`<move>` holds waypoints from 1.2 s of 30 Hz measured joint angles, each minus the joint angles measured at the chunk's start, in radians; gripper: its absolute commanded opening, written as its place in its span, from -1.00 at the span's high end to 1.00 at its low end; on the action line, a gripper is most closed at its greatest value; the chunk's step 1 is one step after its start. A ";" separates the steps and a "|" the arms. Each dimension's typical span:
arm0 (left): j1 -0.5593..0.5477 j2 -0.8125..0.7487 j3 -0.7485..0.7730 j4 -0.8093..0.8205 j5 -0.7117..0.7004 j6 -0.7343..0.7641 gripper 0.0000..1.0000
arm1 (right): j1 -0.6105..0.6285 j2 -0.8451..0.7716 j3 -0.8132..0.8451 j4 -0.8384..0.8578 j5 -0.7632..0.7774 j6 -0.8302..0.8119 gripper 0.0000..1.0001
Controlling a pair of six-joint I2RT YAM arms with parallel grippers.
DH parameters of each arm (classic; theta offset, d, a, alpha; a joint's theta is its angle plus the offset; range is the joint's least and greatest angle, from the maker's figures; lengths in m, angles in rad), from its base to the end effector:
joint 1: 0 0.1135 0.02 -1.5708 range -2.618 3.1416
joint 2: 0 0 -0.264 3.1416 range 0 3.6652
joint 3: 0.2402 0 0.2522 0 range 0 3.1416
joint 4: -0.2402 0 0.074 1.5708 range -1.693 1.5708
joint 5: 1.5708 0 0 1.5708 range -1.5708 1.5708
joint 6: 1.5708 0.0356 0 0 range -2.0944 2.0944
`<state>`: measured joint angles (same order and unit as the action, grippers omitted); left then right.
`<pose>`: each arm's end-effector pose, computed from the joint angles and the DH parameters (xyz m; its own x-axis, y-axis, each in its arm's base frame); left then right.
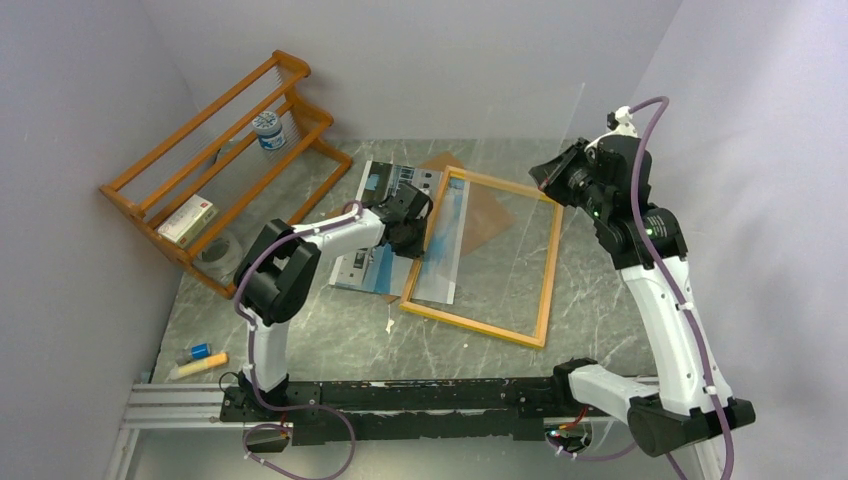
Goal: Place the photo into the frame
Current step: Move the photo frame to the center of the board, then place the photo frame item in the photo frame.
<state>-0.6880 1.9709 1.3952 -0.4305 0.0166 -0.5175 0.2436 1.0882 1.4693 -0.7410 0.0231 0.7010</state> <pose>0.3238 -0.2669 0.1810 -0.8847 0.0869 -0.4581 0.2349 0.9317 -0.2769 0.1993 0.0487 0.4556 -0.4032 0.5642 -0.7205 0.0522 0.8002 0.5974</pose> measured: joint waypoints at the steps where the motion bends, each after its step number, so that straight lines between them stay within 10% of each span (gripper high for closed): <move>1: 0.002 -0.004 0.000 0.000 0.003 0.001 0.19 | 0.000 0.008 0.000 0.017 -0.019 0.008 1.00; 7: 0.058 -0.087 -0.039 0.018 0.051 -0.018 -0.15 | 0.000 0.050 -0.031 0.066 -0.065 0.048 1.00; 36: 0.323 -0.261 -0.158 0.000 0.092 -0.048 -0.57 | -0.005 0.172 -0.186 0.233 -0.238 0.252 1.00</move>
<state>-0.3645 1.7100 1.2377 -0.4309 0.1085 -0.5652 0.2382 1.2606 1.2831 -0.5079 -0.2146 0.9531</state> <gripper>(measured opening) 0.774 0.010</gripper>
